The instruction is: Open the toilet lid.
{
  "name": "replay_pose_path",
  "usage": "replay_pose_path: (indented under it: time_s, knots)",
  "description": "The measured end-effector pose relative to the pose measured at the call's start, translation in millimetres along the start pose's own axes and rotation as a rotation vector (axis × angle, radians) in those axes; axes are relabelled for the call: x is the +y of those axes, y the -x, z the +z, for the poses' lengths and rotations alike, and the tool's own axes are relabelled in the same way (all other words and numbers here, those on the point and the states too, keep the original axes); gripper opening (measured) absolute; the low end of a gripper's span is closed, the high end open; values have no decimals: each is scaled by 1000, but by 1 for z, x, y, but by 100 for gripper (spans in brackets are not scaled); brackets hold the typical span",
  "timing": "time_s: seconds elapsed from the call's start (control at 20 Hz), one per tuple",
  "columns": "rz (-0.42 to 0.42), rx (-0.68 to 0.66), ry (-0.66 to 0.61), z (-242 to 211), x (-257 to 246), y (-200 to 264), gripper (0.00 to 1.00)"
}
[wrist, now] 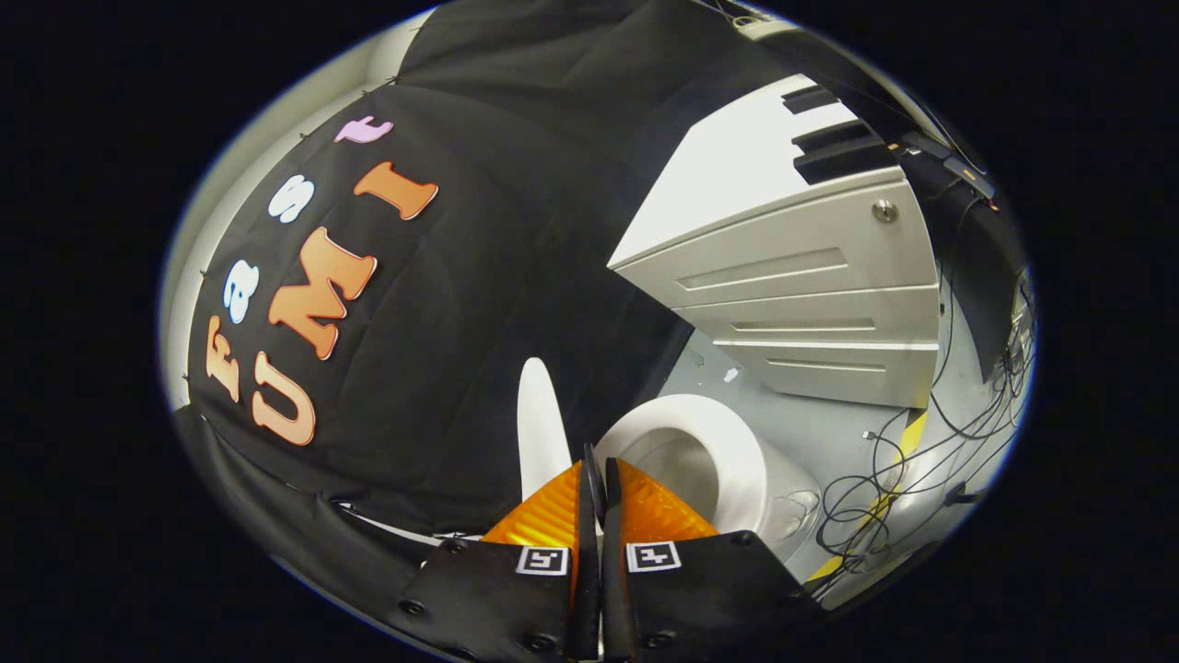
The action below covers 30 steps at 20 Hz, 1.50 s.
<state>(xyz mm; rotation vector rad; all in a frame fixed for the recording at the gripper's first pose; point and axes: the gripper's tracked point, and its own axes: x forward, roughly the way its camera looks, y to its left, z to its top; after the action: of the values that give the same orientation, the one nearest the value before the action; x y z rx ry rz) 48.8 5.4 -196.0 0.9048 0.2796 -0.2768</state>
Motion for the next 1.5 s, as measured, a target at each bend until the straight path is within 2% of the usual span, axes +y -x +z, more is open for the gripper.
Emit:
replay_pose_path:
  time_s: [0.9, 1.3, 1.5]
  knots:
    - [2, -74, 296, -32, 151, 59, 9]
    - [47, -86, 370, -59, 203, 72, 9]
    - [89, -84, 446, -84, 235, 88, 9]
